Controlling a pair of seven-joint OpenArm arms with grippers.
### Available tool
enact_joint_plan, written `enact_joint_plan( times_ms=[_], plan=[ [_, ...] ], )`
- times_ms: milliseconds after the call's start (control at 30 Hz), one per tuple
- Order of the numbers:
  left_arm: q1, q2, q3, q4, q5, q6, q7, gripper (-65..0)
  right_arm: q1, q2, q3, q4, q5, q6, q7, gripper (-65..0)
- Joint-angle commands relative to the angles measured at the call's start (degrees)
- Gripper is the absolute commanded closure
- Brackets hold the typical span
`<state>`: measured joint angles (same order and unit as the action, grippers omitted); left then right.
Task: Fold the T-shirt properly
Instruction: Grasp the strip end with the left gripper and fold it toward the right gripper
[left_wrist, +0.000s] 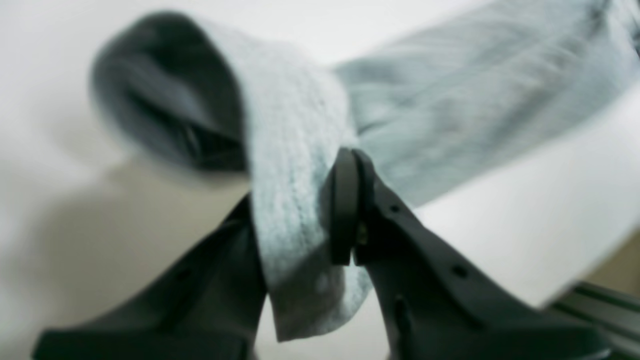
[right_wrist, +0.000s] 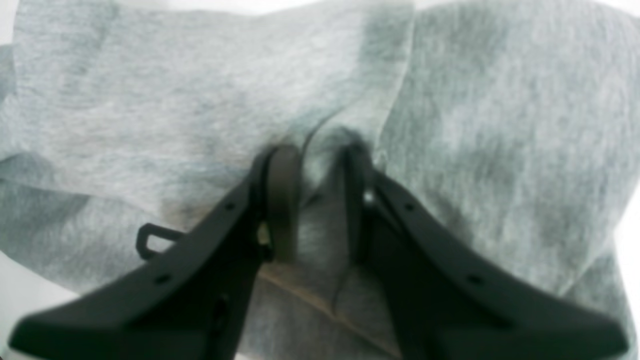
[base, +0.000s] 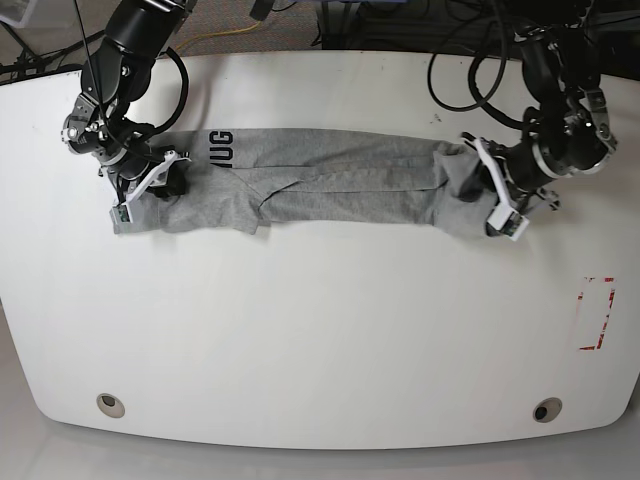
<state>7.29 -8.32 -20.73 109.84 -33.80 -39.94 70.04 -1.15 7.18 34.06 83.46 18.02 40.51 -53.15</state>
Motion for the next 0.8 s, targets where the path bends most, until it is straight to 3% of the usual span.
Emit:
enact_joint_plan(
  times_ms=[0,167,367,767],
  plan=[
    [-0.48,3.17,5.83,1.59,-0.62,-0.06,-0.55,-7.4,0.05,0.51,0.09,0.36,-1.54,-0.51,-1.67,-14.4],
    [-3.47,9.94,11.63,-0.79,0.26,-0.06,-0.72,-7.5,0.05,0.51,0.09,0.36,-1.54,-0.51,-1.67,-14.4],
    [-6.45,16.01,11.98,-7.56,6.42,-0.06,-0.72,-7.5,0.05,-0.19,0.09,0.36,-1.54,-0.51,-1.67,-14.4],
    [-7.42,16.62,20.07,-10.19,6.86,-0.06,-0.72,-9.0,0.14,-0.28,0.09,0.36,-1.54,-0.51,-1.67,-14.4]
  ],
)
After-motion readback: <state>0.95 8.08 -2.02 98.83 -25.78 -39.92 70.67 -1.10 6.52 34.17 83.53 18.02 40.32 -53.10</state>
